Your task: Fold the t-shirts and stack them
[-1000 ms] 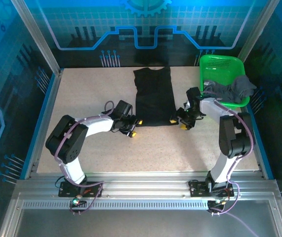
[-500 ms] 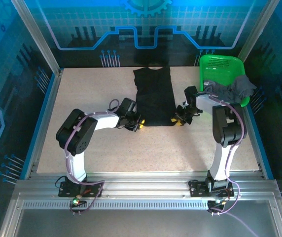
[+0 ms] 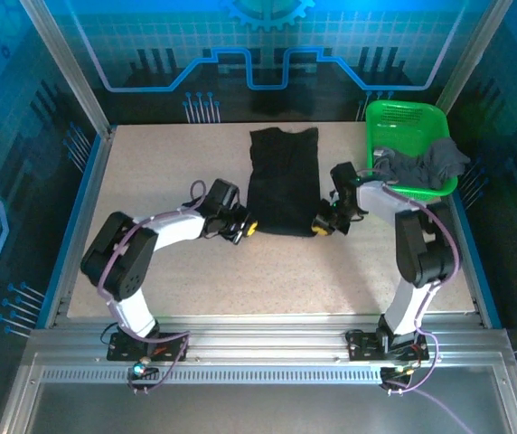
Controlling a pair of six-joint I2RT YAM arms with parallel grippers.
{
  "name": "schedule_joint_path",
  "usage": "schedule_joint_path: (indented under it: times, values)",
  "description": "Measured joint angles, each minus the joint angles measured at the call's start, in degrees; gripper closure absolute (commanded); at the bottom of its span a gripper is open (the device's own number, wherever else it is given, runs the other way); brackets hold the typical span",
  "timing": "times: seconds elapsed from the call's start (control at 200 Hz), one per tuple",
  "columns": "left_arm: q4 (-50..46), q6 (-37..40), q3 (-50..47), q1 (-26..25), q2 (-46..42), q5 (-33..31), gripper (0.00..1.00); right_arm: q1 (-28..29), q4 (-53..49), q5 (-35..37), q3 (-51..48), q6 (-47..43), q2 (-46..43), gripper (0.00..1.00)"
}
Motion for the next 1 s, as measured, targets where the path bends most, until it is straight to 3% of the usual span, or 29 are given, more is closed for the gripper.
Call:
schedule_joint_path:
  times: [0.145,0.285,0.395,0.545,0.755,1.0]
  values:
    - [-5.27,2.71,-7.28,-2.8,-8.79,2.73,1.0,4.81,-2.21,-0.2,-9.44,0.74,-9.75,1.0]
    - [-11.63,3.91,-11.32,-10.36,-16.68,3.98,1.0,9.66,-6.73,-0.35,-16.28,2.1,-19.08,1.0]
    - [-16.2,3.89,-11.56,-14.67,-22.56,3.82,1.0,12.22,-12.22,-0.46,-17.77,3.91,-26.8,1.0]
    - [-21.44,3.87,-9.46,-15.17,-31.23,0.72,1.0,12.41,-18.32,-0.59,-14.58,5.77,-34.6,1.0]
    - [-23.52,3.91,-1.77,-13.25,-33.33,-3.39,1.0,10.1,-23.91,0.68,-0.96,5.49,-30.86,1.0]
    - [-22.6,6.73,11.06,-3.15,-23.56,-3.23,1.0,3.37,-26.58,-0.13,15.98,3.13,-17.44,1.0]
